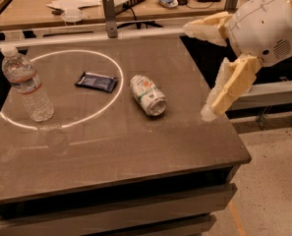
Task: Knock water bottle over
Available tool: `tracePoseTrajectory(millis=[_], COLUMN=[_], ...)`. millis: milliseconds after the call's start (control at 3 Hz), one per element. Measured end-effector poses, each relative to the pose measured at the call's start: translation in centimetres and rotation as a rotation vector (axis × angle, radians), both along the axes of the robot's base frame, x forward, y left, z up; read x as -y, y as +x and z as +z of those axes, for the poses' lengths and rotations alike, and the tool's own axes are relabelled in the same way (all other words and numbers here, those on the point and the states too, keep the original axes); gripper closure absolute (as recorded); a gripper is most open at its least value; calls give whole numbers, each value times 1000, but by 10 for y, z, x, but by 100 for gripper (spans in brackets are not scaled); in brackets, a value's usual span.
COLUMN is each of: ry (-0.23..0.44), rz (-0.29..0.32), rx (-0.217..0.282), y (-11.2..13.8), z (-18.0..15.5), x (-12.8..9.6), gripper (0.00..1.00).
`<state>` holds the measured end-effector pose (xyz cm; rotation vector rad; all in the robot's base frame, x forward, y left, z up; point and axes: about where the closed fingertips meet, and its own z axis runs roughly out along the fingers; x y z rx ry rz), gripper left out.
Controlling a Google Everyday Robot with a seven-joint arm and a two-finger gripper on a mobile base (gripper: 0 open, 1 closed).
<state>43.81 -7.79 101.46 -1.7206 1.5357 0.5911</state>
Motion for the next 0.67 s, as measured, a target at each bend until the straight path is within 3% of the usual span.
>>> tracePoseTrajectory(millis=[333, 667], ry=[0, 84], rz=[0, 12], rx=[0, -2], y=[0, 7], z=[0, -5], x=[0, -30], gripper=[0, 0])
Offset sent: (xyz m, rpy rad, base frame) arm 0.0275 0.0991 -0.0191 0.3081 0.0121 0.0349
